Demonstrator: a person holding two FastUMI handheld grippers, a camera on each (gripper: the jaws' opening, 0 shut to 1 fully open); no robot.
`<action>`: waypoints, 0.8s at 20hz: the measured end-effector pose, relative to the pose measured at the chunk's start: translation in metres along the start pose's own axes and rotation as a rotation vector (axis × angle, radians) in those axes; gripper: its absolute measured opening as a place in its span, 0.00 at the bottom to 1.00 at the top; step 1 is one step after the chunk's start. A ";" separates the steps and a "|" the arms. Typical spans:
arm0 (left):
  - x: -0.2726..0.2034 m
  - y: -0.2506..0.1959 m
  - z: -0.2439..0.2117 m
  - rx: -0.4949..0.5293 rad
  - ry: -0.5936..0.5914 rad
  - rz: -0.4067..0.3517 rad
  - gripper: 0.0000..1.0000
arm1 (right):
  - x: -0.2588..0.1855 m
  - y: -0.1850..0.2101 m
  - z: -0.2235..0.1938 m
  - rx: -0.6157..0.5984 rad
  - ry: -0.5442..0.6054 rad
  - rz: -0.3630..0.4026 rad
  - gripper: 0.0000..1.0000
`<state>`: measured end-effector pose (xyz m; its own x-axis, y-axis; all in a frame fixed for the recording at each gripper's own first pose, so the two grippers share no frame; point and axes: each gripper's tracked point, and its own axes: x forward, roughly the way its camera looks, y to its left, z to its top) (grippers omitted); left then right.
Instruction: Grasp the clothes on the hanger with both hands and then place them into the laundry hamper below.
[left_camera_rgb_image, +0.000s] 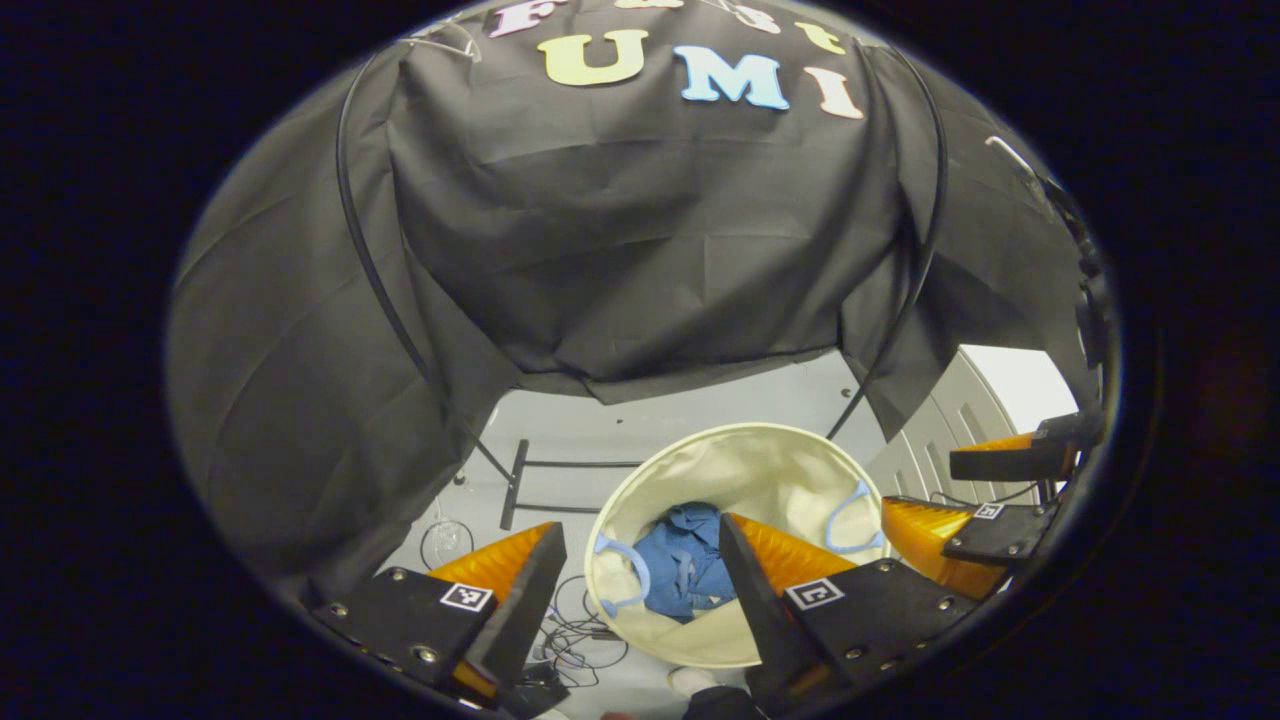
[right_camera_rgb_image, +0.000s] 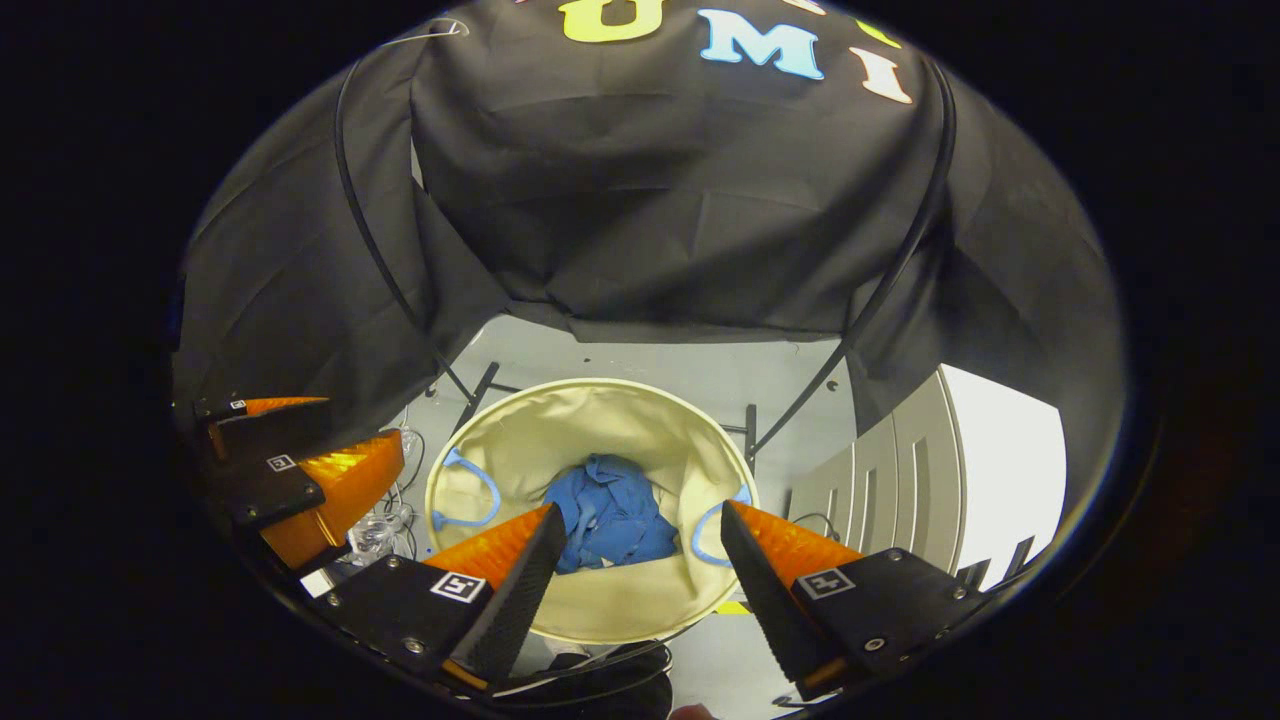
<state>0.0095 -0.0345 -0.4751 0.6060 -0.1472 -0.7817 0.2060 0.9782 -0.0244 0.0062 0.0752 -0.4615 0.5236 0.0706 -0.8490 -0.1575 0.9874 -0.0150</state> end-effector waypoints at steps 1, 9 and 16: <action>-0.002 0.000 0.004 -0.005 -0.008 -0.001 0.89 | -0.004 -0.001 0.003 0.002 -0.009 -0.004 0.97; -0.048 -0.005 0.084 -0.008 -0.199 -0.029 0.90 | -0.059 -0.015 0.059 0.060 -0.173 -0.026 0.97; -0.140 0.000 0.176 0.008 -0.434 -0.023 0.89 | -0.157 -0.040 0.139 0.089 -0.426 -0.037 0.96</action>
<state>0.0598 -0.0393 -0.2555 0.8675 -0.2187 -0.4468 0.2281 0.9731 -0.0333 0.0464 0.0447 -0.2547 0.8291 0.0682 -0.5550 -0.0685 0.9974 0.0202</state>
